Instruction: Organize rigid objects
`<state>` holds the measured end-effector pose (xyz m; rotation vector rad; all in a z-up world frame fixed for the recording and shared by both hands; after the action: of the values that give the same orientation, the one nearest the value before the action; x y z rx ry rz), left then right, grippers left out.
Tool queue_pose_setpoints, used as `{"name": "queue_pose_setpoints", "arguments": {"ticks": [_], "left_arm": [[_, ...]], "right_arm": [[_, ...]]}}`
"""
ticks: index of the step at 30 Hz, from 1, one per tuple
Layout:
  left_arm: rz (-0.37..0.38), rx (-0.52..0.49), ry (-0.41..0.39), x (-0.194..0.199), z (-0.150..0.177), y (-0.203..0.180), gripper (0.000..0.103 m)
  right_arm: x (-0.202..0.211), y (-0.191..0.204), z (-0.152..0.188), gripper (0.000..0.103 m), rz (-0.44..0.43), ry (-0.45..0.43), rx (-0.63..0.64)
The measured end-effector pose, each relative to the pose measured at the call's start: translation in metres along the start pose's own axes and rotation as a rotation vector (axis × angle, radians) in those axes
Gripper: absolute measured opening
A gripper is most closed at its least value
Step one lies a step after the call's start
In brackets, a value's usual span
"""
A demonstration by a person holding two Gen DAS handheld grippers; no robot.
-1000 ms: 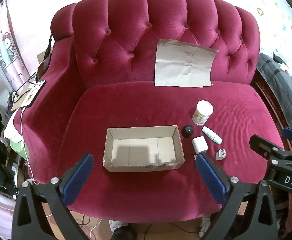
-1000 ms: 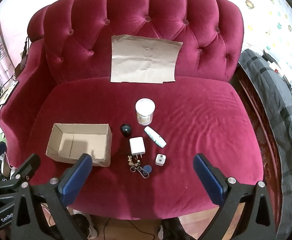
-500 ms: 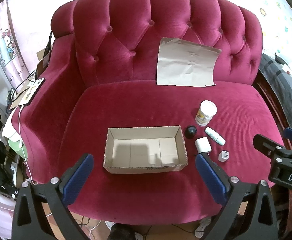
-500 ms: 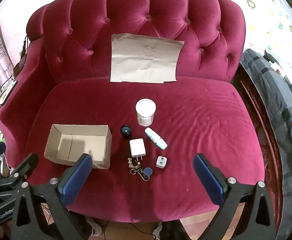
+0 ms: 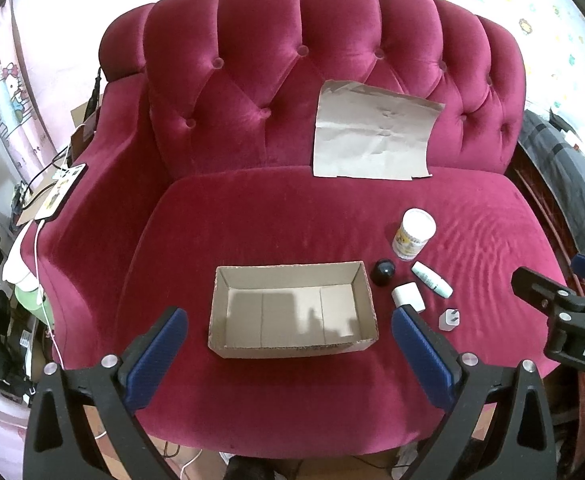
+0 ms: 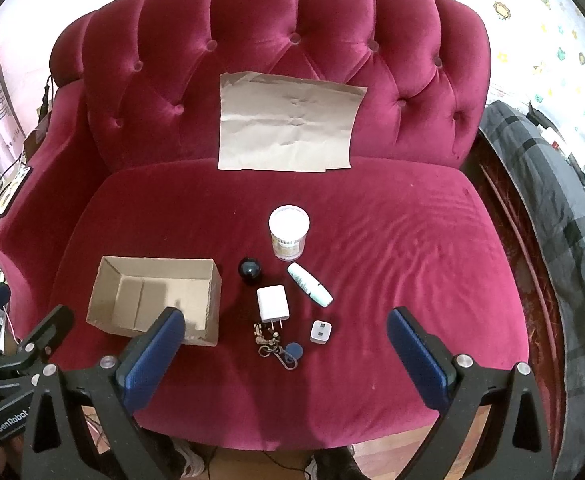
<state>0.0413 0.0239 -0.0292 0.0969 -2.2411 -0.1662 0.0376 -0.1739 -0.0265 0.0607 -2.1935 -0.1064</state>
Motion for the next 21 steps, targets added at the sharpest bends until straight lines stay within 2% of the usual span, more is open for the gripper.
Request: {"name": "queue_pose_setpoints", "arguments": {"ticks": [10, 21], "left_arm": [[-0.032, 0.010, 0.015, -0.036, -0.004, 0.019, 0.103], [-0.070, 0.053, 0.064, -0.099, 0.003, 0.051, 0.103]], "right_arm": [[-0.020, -0.005, -0.008, 0.103, 0.001, 0.003, 0.003], [-0.075, -0.015, -0.016, 0.103, 0.006, 0.029, -0.002]]}}
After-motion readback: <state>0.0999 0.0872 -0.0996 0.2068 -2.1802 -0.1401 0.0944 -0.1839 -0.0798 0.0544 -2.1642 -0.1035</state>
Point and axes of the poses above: each gripper's, at about its wrist camera, not at the fingertips, and x roughly against the way its jaws point, y to its left, z to its underside, the point moved 3 cm from there along -x, roughly the way its jaws point, and after that the axes turned 8 degrees about -z, right-handed, at the moved point
